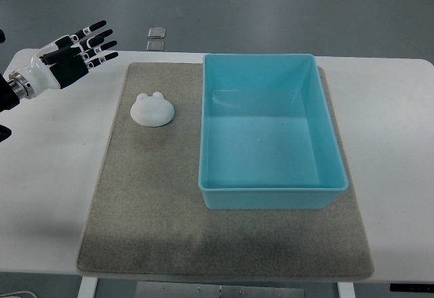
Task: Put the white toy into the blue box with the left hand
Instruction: 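Move the left hand toward the white rabbit toy beside the box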
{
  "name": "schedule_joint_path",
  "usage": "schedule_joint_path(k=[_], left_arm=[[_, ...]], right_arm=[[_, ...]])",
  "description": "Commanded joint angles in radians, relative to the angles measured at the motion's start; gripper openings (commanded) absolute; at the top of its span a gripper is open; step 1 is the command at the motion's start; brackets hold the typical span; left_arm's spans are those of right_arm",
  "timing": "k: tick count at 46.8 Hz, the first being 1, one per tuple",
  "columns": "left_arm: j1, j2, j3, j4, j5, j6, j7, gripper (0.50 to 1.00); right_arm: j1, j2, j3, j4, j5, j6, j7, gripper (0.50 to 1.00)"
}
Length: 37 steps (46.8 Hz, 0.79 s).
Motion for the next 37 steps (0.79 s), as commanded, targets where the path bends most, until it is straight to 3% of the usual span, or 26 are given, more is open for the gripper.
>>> schedule_joint_path(k=[1, 27, 37], left_arm=[[-0.002, -0.001, 0.0, -0.004, 0.002, 0.0, -0.004, 0.996], [-0.006, -0.012, 0.012, -0.009, 0.009, 0.0, -0.007, 0.996], [-0.008, -0.009, -0.008, -0.01, 0.25, 0.0, -0.06, 0.994]], right_arm=[[0.0, 0.0, 0.0, 0.0, 0.0, -0.001, 0.0, 0.936], [0.0, 0.0, 0.0, 0.0, 0.0, 0.001, 0.0, 0.936], [0.0, 0.0, 0.0, 0.0, 0.0, -0.001, 0.0, 0.936]])
